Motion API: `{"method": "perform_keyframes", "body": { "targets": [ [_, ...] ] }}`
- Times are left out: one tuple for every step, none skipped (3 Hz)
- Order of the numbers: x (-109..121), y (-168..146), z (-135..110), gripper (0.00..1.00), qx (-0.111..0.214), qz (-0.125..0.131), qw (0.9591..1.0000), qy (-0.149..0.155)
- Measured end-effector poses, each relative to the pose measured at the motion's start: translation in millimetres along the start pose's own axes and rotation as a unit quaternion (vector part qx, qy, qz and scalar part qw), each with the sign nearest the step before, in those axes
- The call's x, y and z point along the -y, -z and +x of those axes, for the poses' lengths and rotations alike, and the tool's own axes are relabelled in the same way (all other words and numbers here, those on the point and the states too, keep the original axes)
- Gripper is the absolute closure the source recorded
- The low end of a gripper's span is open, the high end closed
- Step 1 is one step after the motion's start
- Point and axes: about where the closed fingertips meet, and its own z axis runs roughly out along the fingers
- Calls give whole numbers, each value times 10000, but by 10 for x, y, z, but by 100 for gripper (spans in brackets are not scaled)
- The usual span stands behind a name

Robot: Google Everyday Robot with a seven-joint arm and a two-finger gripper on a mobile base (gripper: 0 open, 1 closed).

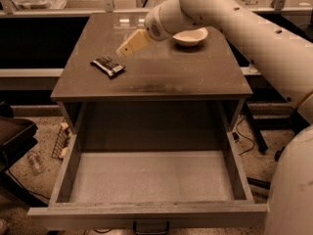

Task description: Place rxbar chocolate into top drawer

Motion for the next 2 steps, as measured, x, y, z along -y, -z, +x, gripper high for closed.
{"method": "perform_keyframes", "body": {
  "targets": [
    [-76, -175, 23, 0, -243, -53, 9996, 133],
    [-166, -383, 66, 0, -500, -88, 9984, 266]
  ]
}}
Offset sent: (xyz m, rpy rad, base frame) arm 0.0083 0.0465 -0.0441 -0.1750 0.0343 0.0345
